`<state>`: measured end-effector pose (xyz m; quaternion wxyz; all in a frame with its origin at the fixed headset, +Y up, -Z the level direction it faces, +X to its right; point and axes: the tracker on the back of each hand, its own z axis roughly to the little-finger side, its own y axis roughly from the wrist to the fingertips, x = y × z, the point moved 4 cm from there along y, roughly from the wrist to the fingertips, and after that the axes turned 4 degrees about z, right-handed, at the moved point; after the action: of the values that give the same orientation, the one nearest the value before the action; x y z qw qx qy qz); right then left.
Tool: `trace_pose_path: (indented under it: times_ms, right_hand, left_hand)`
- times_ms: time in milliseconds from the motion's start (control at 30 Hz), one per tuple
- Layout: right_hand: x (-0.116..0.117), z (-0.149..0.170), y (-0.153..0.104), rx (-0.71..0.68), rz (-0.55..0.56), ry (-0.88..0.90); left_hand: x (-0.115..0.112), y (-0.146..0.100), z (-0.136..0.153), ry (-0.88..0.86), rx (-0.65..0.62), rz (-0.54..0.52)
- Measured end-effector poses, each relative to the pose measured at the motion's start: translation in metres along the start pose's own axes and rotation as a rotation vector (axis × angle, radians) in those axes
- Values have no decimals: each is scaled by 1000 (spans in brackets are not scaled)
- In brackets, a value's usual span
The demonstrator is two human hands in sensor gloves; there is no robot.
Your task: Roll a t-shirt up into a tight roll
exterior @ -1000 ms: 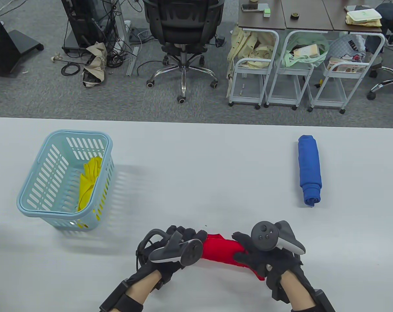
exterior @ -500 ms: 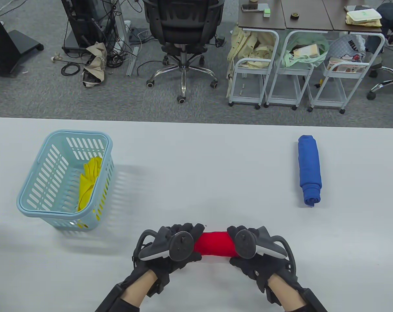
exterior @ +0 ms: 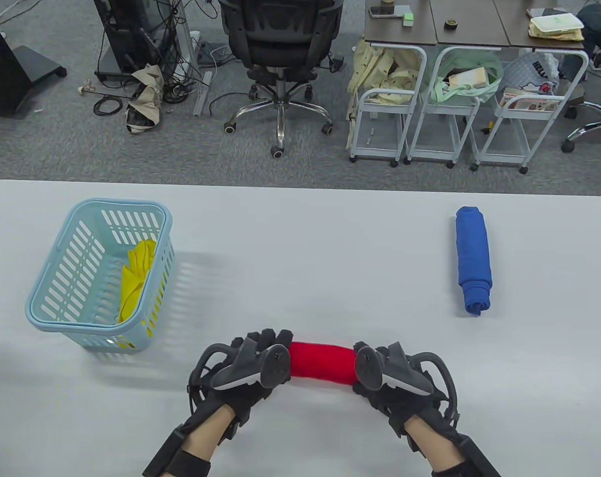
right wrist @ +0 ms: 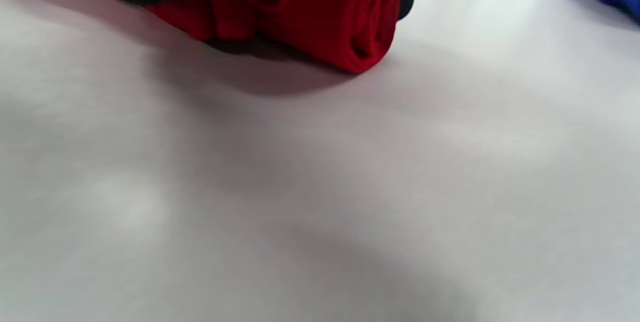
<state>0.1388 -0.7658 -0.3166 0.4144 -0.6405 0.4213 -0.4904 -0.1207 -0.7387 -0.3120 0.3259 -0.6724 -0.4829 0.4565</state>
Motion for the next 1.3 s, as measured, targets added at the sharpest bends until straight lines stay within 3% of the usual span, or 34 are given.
trace_pose_path:
  times_ms: [167,333,433,700,800,867,1067,1133,1233,1300]
  right_hand:
    - [-17,53,50,330,10,-108]
    - [-28,103,94,634,-72,-280]
    - [-32,119,107,735,-130,-321]
    - [-42,133,123,836,-173,-358]
    - [-49,136,117,831,-166,-267]
    - [-61,136,107,815,-104,-220]
    - [-107,121,39,644,130,-6]
    - [-108,103,16,489,202,129]
    - [-103,81,-15,388,295,199]
    - [-92,65,-25,317,289,249]
  left_hand:
    - [28,-19,34,-126,71,-165]
    - [36,-28,44,-68,167,-226]
    - [36,-28,45,-57,181,-230]
    - [36,-28,44,-52,179,-227]
    - [35,-27,46,-62,182,-224]
    - [33,-26,47,-66,184,-217]
    - [30,-23,45,-64,178,-204]
    - [30,-24,42,-59,170,-211]
    - [30,-24,40,-52,165,-218]
    - [29,-23,39,-51,162,-219]
